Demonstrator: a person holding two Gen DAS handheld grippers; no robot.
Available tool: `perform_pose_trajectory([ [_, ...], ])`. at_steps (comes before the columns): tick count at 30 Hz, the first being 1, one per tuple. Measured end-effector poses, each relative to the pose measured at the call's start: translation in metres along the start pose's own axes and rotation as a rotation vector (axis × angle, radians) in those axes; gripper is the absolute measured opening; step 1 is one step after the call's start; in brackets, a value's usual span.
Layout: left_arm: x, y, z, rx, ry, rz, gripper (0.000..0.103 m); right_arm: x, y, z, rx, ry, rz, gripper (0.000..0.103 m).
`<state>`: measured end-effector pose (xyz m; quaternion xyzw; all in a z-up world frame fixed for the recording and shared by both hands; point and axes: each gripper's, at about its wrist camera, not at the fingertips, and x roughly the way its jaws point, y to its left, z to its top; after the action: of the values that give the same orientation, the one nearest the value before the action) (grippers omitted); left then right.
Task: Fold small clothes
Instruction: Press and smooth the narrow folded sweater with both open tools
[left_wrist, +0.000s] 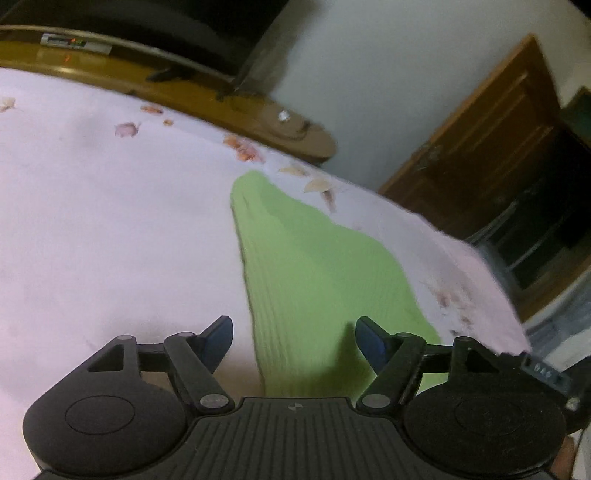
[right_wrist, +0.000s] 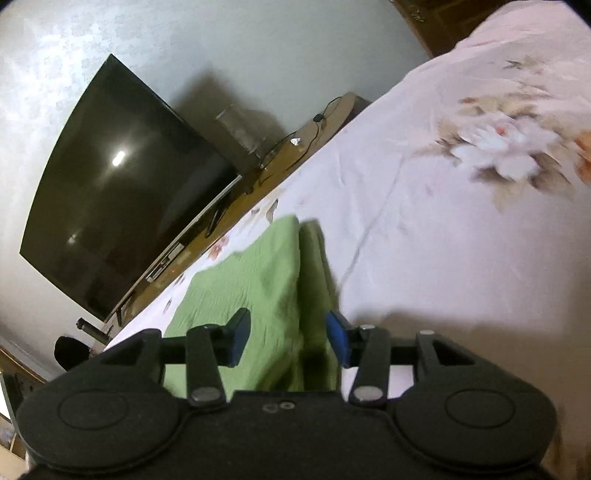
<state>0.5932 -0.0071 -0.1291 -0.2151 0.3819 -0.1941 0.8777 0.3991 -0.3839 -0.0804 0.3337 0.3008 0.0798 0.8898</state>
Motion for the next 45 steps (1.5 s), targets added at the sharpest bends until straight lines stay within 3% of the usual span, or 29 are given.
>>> perform_pose_trajectory([
  [5,0.016,0.001,0.0,0.001,-0.006,0.02,0.072,0.045,0.009,0.018,-0.079,0.13,0.015,0.039],
  [6,0.017,0.002,0.0,-0.002,-0.005,0.027,0.072,0.052,0.011,0.018,-0.109,0.149,-0.01,0.031],
  [7,0.02,0.003,-0.003,0.001,-0.001,0.036,0.073,0.055,0.013,0.018,-0.131,0.16,0.002,0.01],
  [9,0.022,0.006,-0.009,0.0,0.014,0.041,0.074,0.057,0.018,0.015,-0.188,0.17,0.032,0.008],
  [14,0.034,-0.008,-0.014,0.061,0.013,0.069,0.075,0.035,0.011,0.02,-0.215,0.087,0.025,0.007],
  [17,0.038,-0.016,-0.018,0.097,-0.001,0.097,0.077,0.056,-0.007,0.014,-0.212,0.175,-0.014,0.008],
  [20,0.024,-0.018,-0.009,0.104,-0.042,0.098,0.077,0.051,-0.008,0.021,-0.205,0.157,0.01,0.028],
  [23,0.022,-0.023,0.011,0.13,-0.09,0.113,0.077,0.037,-0.001,0.037,-0.274,0.079,0.016,0.025],
  [32,0.077,-0.023,0.036,0.236,-0.012,0.284,0.077,0.093,0.024,0.06,-0.467,0.141,0.001,0.024],
  [35,0.076,-0.017,0.035,0.246,-0.019,0.272,0.077,0.117,0.014,0.052,-0.526,0.206,-0.061,0.026],
  [40,0.071,-0.027,0.055,0.257,-0.077,0.296,0.077,0.104,0.009,0.062,-0.487,0.145,0.0,0.026],
  [45,0.088,-0.036,0.06,0.282,-0.038,0.319,0.077,0.118,0.027,0.066,-0.526,0.14,0.0,0.028],
])
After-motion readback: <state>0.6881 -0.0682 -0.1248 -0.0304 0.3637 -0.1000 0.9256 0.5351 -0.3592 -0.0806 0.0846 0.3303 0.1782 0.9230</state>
